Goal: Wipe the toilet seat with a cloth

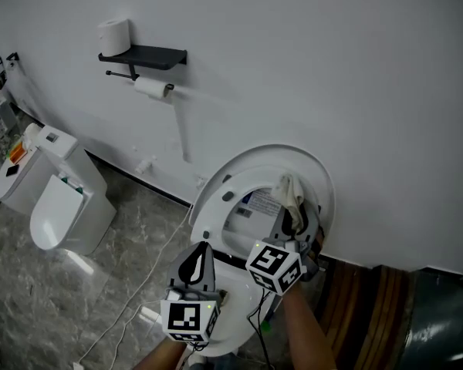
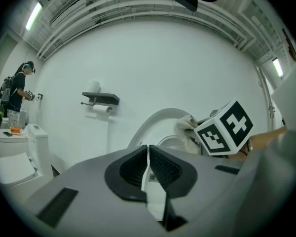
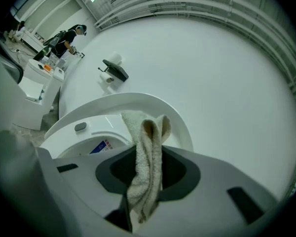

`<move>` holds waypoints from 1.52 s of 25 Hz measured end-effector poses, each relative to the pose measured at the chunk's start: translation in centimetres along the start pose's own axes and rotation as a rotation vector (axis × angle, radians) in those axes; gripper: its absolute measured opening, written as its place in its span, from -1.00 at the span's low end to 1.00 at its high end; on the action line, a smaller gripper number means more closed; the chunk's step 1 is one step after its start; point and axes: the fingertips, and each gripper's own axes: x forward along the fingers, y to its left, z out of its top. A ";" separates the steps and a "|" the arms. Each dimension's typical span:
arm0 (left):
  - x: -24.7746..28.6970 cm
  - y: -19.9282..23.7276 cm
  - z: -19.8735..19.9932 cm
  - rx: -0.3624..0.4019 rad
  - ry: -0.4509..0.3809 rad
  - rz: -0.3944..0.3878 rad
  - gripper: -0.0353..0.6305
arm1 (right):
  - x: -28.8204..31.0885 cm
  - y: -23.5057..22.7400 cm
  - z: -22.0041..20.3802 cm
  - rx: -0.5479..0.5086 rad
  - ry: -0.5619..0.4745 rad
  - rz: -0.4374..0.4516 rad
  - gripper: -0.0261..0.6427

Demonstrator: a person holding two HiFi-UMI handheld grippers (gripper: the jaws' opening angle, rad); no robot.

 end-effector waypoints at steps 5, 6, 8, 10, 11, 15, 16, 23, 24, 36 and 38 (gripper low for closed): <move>1.1 -0.6 -0.6 0.024 0.031 -0.023 -0.89 | -1.4 -0.7 0.3 0.068 0.005 0.015 -0.62; 1.4 -0.7 -0.8 0.030 0.038 -0.028 -0.89 | -1.7 -1.0 0.1 0.082 0.008 0.017 -0.62; 2.2 -0.8 -1.1 0.041 0.042 -0.055 -0.88 | -2.3 -1.4 -0.2 0.105 0.017 0.021 -0.62; 3.2 -1.0 -1.7 0.045 0.062 -0.097 -0.60 | -2.9 -1.6 -0.6 0.122 0.024 0.028 -0.62; 3.7 -1.0 -2.0 0.053 0.074 -0.110 -0.52 | -3.2 -1.6 -0.7 0.128 0.027 0.031 -0.62; 6.5 -0.5 -4.4 0.136 0.114 -0.128 -0.41 | -4.0 -1.4 -1.8 0.153 0.035 0.047 -0.62; 7.2 -0.3 -5.2 0.146 0.137 -0.134 -0.35 | -4.3 -1.3 -2.1 0.162 0.038 0.052 -0.62; 11.2 1.8 -8.1 0.218 0.203 -0.130 -0.06 | -5.8 -0.2 -3.5 0.210 0.043 0.105 -0.62; 11.7 2.0 -8.2 0.233 0.201 -0.132 -0.06 | -5.9 -0.1 -3.7 0.214 0.040 0.111 -0.62; 15.0 2.5 -9.2 0.176 0.266 -0.274 -0.06 | -5.6 1.0 -4.9 0.236 0.040 0.178 -0.62; 15.1 2.4 -9.3 0.189 0.283 -0.306 -0.06 | -5.7 0.8 -5.1 0.244 0.042 0.180 -0.62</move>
